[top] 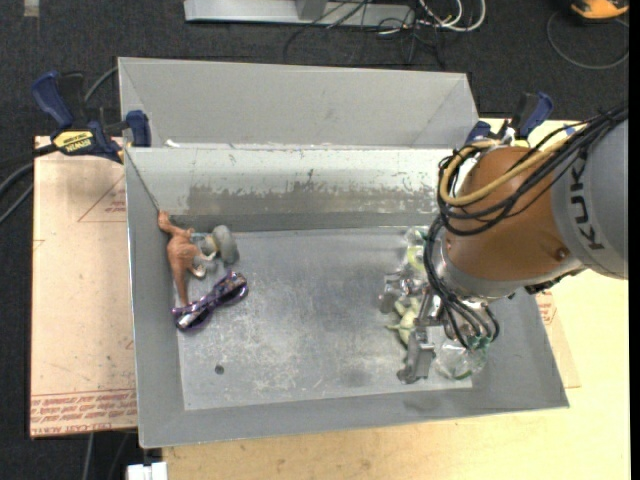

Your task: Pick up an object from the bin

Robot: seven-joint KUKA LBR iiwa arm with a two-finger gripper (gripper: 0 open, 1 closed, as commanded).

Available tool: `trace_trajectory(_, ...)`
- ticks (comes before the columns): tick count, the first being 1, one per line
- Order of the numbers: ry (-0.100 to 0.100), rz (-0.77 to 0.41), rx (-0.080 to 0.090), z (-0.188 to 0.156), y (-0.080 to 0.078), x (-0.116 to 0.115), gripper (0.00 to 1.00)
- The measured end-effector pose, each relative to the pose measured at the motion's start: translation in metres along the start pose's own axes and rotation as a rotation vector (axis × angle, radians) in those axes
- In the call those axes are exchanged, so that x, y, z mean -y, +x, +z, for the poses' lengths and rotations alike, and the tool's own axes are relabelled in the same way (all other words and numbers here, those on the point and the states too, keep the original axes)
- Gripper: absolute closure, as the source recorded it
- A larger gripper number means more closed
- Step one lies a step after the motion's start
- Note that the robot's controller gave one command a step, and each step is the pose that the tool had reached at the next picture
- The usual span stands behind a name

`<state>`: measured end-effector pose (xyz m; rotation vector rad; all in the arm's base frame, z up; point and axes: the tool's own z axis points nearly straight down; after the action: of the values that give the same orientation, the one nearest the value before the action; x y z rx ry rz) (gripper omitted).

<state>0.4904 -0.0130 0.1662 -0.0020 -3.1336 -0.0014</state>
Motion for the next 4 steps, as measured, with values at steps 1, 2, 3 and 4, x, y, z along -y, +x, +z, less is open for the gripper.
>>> trace_trajectory(1, 0.0, -0.001, 0.008, -0.004, -0.002, 0.0, 0.0)
trace_trajectory(2, 0.0, -0.109, 0.003, 0.096, -0.042, 0.069, 0.0)
trace_trajectory(3, 0.001, -0.106, 0.012, 0.013, -0.011, 0.101, 0.0)
trace_trajectory(4, -0.002, -0.11, 0.004, 0.096, -0.042, 0.068, 0.0)
